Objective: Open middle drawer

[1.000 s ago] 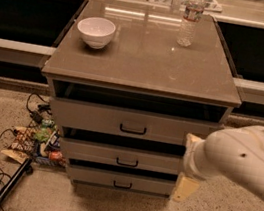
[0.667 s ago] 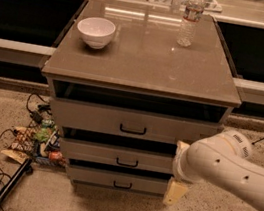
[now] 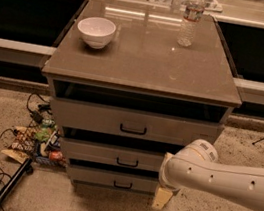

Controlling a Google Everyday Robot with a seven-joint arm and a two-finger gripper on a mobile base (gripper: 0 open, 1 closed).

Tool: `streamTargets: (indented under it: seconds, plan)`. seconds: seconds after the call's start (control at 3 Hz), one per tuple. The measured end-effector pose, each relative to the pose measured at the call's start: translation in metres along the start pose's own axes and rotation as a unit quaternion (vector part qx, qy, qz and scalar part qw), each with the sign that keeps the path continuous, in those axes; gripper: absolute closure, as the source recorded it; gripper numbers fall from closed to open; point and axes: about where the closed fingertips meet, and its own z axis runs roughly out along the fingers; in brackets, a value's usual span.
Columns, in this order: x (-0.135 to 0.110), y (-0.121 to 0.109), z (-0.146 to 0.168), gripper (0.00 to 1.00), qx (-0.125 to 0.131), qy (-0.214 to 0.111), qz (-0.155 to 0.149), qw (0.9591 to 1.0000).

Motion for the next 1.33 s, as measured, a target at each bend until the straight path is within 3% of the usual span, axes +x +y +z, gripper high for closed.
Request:
streamTargets:
  seconds: [0.67,1.0,1.33]
  plan:
    - [0.001,-0.008,0.084,0.00,-0.019,-0.023,0.034,0.9990]
    - [-0.003,-0.021,0.104,0.00,-0.016,-0.038,0.045,0.9981]
    - [-0.004,-0.045,0.097,0.00,0.010,-0.043,0.039,0.9983]
